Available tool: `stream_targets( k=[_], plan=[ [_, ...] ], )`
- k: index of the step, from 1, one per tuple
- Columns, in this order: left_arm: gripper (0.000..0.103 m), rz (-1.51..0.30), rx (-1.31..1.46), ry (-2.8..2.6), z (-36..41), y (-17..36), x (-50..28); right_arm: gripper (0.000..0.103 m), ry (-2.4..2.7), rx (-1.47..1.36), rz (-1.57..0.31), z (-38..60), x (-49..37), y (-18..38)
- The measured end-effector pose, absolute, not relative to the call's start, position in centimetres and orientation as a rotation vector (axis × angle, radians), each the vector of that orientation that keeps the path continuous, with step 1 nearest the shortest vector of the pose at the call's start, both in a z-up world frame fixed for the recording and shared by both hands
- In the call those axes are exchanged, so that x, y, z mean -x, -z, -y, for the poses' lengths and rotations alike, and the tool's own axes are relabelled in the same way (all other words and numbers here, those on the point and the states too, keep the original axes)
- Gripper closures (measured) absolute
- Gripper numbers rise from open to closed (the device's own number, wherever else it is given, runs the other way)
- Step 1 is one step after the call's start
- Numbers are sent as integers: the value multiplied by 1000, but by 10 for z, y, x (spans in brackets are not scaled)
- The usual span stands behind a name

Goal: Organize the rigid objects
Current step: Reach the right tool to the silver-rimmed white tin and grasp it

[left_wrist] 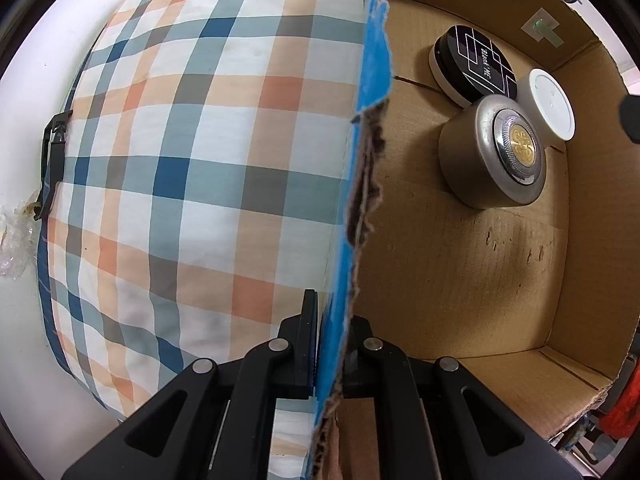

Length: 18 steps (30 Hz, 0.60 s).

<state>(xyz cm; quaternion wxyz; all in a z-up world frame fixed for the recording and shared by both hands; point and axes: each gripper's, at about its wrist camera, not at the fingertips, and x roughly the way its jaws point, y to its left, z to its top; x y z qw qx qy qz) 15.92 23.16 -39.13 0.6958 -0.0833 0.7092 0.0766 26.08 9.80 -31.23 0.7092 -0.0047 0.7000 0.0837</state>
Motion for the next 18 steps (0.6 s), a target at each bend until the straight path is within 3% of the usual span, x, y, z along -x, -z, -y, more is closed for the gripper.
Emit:
stream_targets(
  k=[18],
  plan=[
    [98,-1584,175,-175,-227,389,-163,0,-203,33,-1397,-82,-206,248]
  ],
)
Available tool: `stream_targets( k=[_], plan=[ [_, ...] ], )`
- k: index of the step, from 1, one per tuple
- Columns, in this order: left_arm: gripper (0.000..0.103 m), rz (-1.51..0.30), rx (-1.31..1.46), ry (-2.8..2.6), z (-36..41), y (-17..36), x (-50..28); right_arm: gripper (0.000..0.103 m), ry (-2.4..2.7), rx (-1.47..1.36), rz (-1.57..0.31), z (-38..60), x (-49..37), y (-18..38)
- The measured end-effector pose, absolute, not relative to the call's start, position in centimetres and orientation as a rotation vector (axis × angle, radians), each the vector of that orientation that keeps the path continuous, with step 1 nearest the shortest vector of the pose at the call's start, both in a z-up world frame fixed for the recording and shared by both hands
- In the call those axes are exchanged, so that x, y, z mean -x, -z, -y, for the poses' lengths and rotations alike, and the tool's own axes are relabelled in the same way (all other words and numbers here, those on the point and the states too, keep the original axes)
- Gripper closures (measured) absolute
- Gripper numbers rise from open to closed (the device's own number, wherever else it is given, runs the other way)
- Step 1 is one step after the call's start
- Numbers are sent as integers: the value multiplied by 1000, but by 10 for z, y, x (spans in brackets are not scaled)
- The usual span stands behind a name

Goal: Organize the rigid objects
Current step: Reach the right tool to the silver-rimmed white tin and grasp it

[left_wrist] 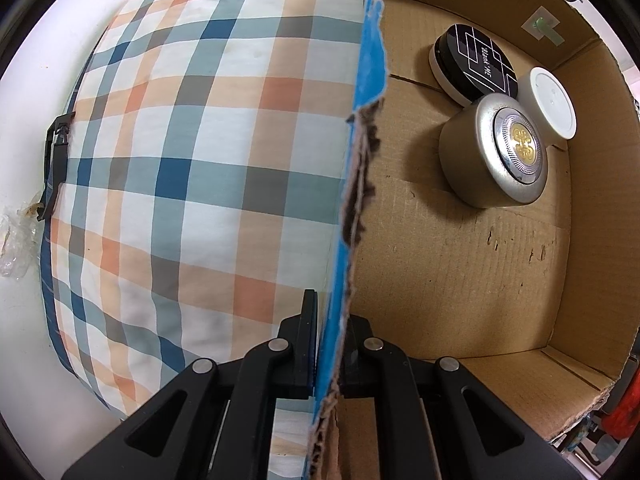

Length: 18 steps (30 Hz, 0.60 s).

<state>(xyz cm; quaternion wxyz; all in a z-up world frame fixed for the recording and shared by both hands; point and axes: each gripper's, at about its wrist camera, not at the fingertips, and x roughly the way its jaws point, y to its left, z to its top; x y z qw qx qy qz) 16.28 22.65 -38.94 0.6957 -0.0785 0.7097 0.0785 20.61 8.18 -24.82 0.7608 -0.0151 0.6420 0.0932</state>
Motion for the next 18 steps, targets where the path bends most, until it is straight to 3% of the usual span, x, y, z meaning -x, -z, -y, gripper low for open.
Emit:
stream_targets(
  k=[10,18],
  plan=[
    [98,-1582,162,-171,-224,387,-163,0,-95,-171,-1317,-8,-206,223],
    [98,-1581,164,-170,-223,388,-164,0,236,-404,-1364,142,-198,274]
  ],
)
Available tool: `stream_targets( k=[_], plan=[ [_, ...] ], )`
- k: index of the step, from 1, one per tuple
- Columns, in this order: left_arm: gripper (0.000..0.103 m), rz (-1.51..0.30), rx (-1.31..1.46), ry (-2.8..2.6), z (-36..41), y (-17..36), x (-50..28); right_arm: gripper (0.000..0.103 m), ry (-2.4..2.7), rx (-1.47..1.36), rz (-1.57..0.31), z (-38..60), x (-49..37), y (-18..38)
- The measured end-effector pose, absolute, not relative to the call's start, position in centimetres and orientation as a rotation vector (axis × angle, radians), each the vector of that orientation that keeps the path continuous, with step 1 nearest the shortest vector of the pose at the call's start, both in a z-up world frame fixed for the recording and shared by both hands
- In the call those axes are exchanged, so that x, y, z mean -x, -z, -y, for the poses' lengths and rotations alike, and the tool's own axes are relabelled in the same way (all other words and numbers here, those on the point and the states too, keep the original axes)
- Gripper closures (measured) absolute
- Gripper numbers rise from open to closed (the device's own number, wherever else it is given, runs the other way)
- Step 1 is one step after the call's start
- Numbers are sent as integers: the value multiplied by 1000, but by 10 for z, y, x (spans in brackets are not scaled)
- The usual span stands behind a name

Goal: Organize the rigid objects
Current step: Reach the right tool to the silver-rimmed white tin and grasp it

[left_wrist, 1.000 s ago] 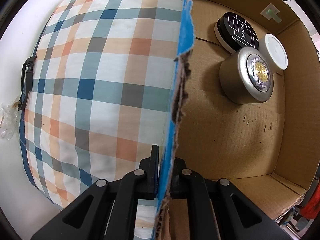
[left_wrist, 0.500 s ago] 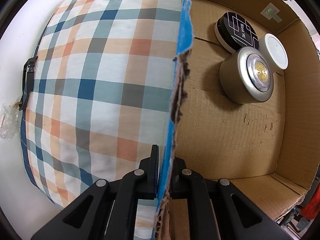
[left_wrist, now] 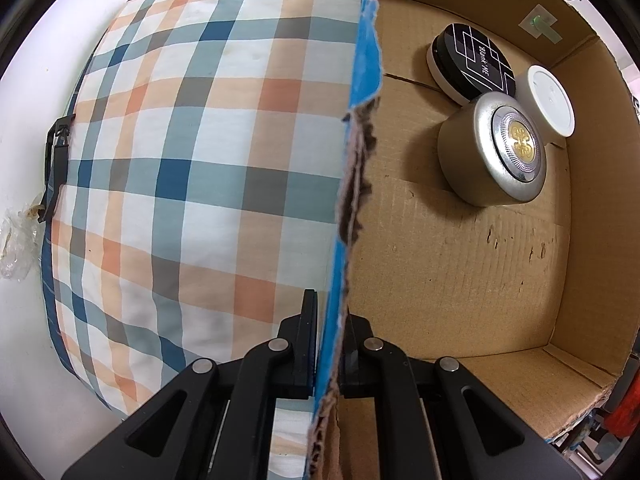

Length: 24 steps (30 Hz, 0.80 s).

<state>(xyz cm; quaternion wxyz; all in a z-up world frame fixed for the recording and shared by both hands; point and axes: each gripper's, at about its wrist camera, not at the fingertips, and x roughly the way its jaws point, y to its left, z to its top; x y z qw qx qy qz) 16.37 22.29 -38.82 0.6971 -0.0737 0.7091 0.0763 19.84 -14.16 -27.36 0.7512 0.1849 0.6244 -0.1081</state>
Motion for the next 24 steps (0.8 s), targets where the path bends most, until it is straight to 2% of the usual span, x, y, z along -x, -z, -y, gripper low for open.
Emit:
stream_targets(
  k=[3,7,15,17,18,19,24],
  plan=[
    [98,-1580,162,-170,-223,388,-164,0,397,-504,-1366,203,-185,300],
    [98,-1578,159,-172,-222,389,-164,0,622,-502,-1342,266,-168,336],
    [98,-1579,157,-171,-220,390,-163,1,739,-630,-1376,319,-148,405],
    [98,-1577,158,-171,-219,391,-162,22,756,-665,-1358,326,-142,411],
    [98,-1576,158,-171,-219,391,-161,24,765,-666,-1347,327,-140,410],
    [98,-1575,160,-172,-218,391,-160,35,764,-657,-1336,325,-139,407],
    [98,-1576,155,-169,-218,391,-159,36,655,-529,-1325,297,-144,389]
  ],
)
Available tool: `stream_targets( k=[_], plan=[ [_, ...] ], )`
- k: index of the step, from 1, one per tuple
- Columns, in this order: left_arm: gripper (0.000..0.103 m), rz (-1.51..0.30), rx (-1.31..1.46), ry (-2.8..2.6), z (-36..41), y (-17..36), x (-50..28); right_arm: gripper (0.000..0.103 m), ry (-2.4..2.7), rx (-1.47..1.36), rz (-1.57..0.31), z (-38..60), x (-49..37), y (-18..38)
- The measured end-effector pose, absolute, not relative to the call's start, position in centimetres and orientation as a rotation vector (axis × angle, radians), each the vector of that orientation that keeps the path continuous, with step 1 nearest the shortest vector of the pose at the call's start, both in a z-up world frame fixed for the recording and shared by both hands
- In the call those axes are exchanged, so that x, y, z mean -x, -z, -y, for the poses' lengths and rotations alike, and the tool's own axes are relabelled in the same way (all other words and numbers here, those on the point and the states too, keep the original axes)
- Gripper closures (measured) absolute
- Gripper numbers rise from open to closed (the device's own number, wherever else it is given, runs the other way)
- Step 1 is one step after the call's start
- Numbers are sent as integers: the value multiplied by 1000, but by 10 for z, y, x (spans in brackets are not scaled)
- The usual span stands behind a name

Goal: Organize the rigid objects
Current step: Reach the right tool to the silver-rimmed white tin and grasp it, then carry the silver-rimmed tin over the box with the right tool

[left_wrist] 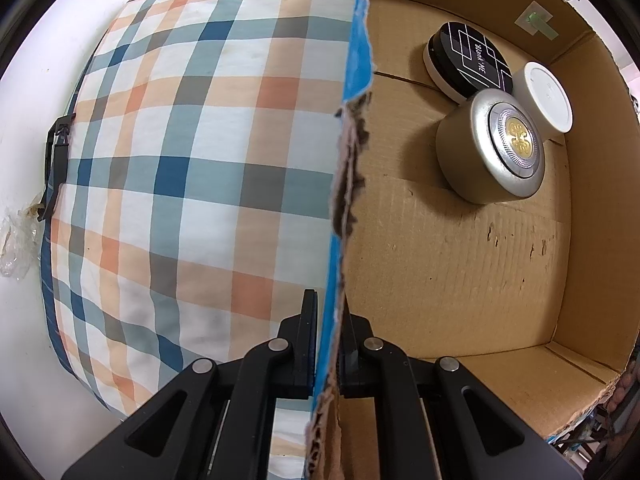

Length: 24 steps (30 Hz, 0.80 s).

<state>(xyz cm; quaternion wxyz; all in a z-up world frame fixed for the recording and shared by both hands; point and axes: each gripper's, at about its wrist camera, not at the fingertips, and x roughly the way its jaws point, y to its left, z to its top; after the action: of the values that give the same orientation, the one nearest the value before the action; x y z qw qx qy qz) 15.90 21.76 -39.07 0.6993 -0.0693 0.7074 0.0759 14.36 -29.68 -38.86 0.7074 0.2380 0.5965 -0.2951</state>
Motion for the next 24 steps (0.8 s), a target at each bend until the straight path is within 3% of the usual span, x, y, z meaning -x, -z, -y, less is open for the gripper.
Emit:
stream_targets(
  k=[6,13,19,24],
  plan=[
    [98,-1577,148,-171,-215,391,-158,36,344,-396,-1347,224,-165,366],
    [98,-1579,141,-172,-208,392,-159,35,167,-146,-1506,133,-203,400],
    [98,-1577,154,-171,-207,391,-159,22,140,-305,-1599,141,-212,403],
    [98,-1578,166,-170,-213,392,-157,21,135,-288,-1662,141,-227,409]
  ],
)
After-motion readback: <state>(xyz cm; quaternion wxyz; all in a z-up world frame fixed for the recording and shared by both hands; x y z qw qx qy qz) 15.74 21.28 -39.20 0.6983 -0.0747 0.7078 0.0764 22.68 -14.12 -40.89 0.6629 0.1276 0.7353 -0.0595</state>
